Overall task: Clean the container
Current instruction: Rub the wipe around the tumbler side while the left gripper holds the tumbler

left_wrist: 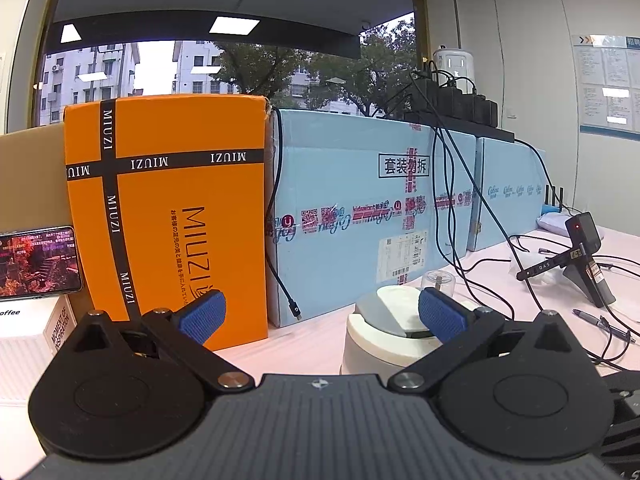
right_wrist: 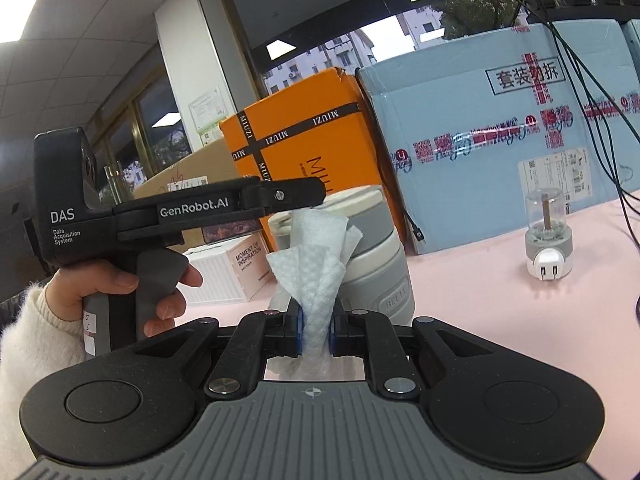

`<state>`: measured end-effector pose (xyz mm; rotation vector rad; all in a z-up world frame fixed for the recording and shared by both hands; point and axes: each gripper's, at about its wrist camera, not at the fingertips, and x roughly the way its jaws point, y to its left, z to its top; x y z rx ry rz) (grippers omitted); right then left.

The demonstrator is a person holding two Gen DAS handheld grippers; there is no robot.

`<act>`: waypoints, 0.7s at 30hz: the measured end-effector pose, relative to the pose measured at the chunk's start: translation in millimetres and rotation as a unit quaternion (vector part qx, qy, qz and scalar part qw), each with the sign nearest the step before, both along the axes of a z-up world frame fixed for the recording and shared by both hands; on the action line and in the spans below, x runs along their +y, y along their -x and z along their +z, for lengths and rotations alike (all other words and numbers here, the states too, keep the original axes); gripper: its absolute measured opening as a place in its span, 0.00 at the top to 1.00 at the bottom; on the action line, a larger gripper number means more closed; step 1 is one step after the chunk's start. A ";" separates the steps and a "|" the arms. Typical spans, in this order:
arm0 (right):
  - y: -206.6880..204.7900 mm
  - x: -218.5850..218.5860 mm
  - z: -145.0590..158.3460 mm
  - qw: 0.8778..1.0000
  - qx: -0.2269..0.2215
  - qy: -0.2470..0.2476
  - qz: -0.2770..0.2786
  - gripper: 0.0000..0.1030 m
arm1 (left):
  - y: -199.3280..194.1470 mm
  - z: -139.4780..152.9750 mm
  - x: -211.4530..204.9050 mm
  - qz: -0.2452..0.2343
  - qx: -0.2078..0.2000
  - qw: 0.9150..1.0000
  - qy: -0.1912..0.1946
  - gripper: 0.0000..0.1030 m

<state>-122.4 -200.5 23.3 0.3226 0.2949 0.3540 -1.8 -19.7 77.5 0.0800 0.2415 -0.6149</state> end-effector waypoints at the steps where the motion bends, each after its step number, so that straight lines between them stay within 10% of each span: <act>1: -0.8 -0.1 -2.0 1.000 0.004 -0.001 0.001 0.89 | 0.1 0.0 -0.2 0.000 0.000 1.000 0.000 0.00; 12: -16.0 5.9 -26.0 0.998 0.065 0.014 0.000 0.89 | -1.8 -0.3 0.0 -0.004 0.002 1.000 0.002 0.00; 21: 0.9 10.9 4.1 1.000 0.003 0.022 0.009 0.89 | -1.0 -0.9 0.0 -0.006 0.001 1.000 0.001 0.00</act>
